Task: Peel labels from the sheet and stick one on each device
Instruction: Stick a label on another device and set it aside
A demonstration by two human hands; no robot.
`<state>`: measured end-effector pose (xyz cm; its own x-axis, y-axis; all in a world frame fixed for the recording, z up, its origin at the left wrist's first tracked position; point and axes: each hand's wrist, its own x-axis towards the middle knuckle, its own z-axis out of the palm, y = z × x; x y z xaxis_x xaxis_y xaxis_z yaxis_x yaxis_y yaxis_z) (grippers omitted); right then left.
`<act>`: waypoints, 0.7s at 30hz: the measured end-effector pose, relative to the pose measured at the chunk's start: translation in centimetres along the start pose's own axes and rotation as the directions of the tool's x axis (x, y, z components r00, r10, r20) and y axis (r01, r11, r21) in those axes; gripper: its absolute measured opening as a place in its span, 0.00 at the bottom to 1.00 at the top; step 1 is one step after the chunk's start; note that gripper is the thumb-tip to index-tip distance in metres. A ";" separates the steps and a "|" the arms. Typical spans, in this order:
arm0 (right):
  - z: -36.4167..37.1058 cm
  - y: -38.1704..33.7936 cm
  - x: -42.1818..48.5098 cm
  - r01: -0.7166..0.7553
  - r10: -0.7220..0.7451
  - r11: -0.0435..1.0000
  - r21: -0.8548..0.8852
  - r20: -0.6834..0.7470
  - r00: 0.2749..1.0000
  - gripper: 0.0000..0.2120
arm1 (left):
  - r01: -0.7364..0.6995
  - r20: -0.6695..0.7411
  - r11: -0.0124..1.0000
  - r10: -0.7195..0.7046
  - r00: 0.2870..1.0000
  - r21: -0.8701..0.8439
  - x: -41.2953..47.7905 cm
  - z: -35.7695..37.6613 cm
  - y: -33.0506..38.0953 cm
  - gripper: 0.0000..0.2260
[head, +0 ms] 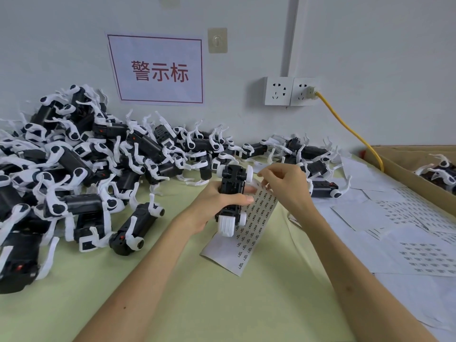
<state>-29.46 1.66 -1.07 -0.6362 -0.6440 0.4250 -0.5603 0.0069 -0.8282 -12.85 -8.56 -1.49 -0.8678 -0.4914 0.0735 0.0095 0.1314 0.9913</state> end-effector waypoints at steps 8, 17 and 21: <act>-0.3 0.0 0.1 0.124 -0.123 0.992 0.004 0.176 0.977 0.02 | -0.020 -0.056 0.999 0.018 0.998 -0.038 -0.2 -0.2 0.2 0.22; -0.6 -0.4 0.0 0.008 -0.012 0.996 0.086 0.040 0.999 0.07 | -0.070 -0.016 0.997 0.069 0.997 -0.040 -0.3 -0.1 0.4 0.21; -1.0 -0.4 0.4 0.008 0.010 0.985 0.174 -0.100 0.995 0.07 | -0.039 0.008 0.997 0.039 0.999 -0.063 -0.3 -0.1 0.4 0.19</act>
<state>-30.06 2.17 -0.20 -0.6912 -0.5645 0.4513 -0.4643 -0.1317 -0.8758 -12.58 -8.43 -1.15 -0.8709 -0.4786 0.1115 0.0743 0.0961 0.9926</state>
